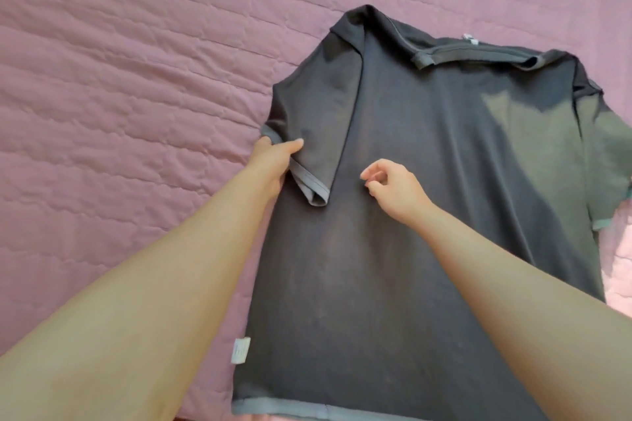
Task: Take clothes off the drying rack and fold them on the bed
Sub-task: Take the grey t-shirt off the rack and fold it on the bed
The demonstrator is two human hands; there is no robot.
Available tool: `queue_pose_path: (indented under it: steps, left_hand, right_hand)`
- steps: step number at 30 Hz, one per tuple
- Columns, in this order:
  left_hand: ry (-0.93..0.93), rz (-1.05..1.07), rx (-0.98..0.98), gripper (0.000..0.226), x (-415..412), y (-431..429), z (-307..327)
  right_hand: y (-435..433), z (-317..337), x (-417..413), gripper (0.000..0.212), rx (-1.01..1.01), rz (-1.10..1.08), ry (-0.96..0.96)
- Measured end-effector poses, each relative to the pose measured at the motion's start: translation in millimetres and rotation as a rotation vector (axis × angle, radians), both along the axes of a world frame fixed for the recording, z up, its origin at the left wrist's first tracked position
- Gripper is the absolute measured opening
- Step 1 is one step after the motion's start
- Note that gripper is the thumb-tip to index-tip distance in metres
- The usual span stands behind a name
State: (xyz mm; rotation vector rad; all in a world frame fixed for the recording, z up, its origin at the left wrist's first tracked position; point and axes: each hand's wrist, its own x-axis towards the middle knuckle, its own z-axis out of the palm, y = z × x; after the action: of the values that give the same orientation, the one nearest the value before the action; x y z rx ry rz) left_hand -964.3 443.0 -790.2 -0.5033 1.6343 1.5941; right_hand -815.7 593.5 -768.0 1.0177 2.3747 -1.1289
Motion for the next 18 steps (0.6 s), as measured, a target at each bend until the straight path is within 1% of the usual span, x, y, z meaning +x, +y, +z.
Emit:
queue_pose_path:
  steps: [4, 6, 8, 10, 11, 12, 14, 16, 17, 18]
  left_hand:
    - [0.074, -0.021, -0.060, 0.038, -33, -5, -2]
    - [0.162, 0.010, -0.068, 0.037, -69, -13, 0]
    - [0.317, 0.022, -0.138, 0.031, -111, -20, 13]
    - [0.525, -0.014, -0.251, 0.024, -156, -28, 30]
    - [0.603, -0.057, -0.294, 0.025, -175, -30, 37]
    - [0.635, -0.098, -0.330, 0.028, -189, -34, 40]
    - [0.591, -0.143, -0.395, 0.036, -201, -37, 36]
    - [0.409, -0.132, -0.400, 0.047, -196, -39, 25]
    - [0.320, -0.138, -0.388, 0.060, -188, -41, 19]
    - [0.275, -0.165, -0.398, 0.075, -179, -42, 14]
  right_hand:
    - [-8, -2, -45, 0.025, 0.008, -0.029, 0.075]
    - [-11, -5, -71, 0.024, 0.006, -0.027, 0.112]
    - [-8, -3, -92, 0.022, 0.050, 0.000, 0.147]
    - [-6, -1, -114, 0.025, 0.106, 0.035, 0.181]
    - [-4, -1, -122, 0.030, 0.130, 0.059, 0.197]
    - [-3, -1, -132, 0.035, 0.150, 0.097, 0.207]
    - [-1, -3, -145, 0.043, 0.181, 0.179, 0.198]
    - [0, -6, -156, 0.045, 0.216, 0.211, 0.186]
    - [0, -6, -160, 0.044, 0.239, 0.207, 0.189]
    - [0, -5, -165, 0.044, 0.256, 0.184, 0.193]
